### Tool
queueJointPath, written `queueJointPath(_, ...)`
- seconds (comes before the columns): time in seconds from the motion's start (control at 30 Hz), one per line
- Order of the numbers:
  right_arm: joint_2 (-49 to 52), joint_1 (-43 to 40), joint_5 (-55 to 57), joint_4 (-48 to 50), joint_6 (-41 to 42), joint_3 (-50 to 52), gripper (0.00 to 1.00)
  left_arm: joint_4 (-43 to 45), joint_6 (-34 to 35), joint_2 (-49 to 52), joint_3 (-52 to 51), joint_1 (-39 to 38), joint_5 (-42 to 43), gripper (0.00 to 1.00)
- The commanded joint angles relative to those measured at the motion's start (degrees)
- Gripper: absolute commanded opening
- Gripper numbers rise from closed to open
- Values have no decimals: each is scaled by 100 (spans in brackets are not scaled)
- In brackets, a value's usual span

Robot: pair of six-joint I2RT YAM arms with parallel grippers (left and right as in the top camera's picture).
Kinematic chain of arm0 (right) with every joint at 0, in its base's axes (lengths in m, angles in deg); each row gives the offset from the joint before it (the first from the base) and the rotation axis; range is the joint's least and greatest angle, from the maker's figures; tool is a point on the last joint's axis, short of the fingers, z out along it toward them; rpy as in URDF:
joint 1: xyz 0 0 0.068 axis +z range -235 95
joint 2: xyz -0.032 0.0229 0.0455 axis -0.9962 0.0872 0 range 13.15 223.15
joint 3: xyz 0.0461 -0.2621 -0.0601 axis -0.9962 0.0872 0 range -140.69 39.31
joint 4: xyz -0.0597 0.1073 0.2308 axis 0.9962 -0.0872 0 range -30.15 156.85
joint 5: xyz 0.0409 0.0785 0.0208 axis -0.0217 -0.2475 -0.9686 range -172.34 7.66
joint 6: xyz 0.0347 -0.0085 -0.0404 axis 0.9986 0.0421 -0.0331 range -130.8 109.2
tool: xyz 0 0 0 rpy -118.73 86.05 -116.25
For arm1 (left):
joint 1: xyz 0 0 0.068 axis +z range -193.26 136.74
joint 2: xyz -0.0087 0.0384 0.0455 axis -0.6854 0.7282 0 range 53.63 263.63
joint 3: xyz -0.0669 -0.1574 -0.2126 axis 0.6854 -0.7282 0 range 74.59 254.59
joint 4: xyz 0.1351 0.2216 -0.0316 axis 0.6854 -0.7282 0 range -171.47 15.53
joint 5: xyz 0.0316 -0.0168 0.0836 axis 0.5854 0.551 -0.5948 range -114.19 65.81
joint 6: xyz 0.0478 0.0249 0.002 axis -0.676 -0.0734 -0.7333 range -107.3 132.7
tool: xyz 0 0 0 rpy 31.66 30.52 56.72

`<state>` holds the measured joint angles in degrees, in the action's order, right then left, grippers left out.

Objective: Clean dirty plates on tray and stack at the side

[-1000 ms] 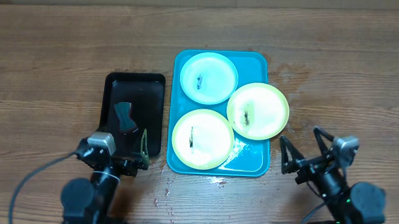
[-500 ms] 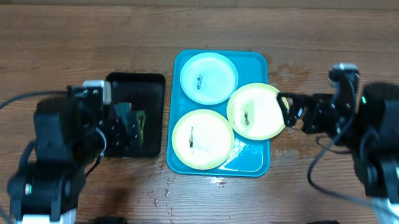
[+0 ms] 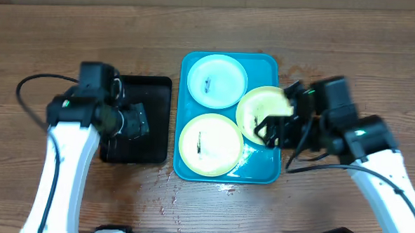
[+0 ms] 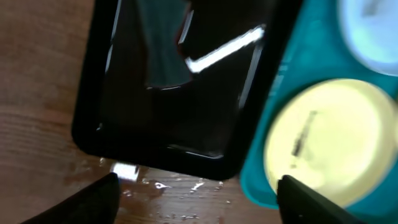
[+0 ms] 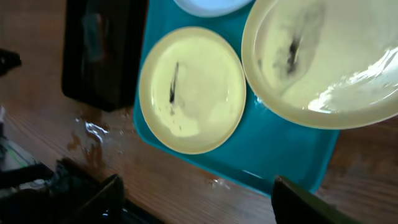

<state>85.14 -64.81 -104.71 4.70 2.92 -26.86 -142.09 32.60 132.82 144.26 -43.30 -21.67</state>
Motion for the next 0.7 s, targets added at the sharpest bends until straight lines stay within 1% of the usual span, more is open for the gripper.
queueJointPath(0.0, 68, 413, 807, 59, 560, 289, 75, 20, 754, 656, -22, -55, -658, 74)
queueJointPath(0.07, 81, 494, 933, 153, 785, 396, 74, 133, 1036, 1102, -22, -52, -935, 72)
queueJointPath(0.23, 81, 494, 927, 249, 903, 466, 73, 743, 1102, 2070, -22, -52, -960, 65)
queueJointPath(0.3, 81, 494, 929, 258, 898, 466, 74, 968, 1104, 2441, -22, -52, -957, 60)
queueJointPath(0.33, 81, 494, 927, 269, 883, 466, 73, 1095, 1102, 2614, -22, -52, -955, 55)
queueJointPath(0.4, 81, 494, 927, 313, 885, 466, 73, 1340, 1099, 2922, -22, -52, -942, 39)
queueJointPath(0.43, 81, 494, 927, 337, 885, 466, 72, 1449, 1099, 3056, -20, -52, -890, 25)
queueJointPath(0.47, 81, 494, 927, 358, 885, 466, 71, 1523, 1097, 3132, -20, -52, -820, 4)
queueJointPath(0.57, 81, 494, 929, 435, 885, 466, 68, 1473, 1008, 3167, 31, -52, -570, 4)
queueJointPath(0.67, 81, 494, 929, 507, 885, 466, 66, 1180, 922, 2957, 203, -55, -592, 4)
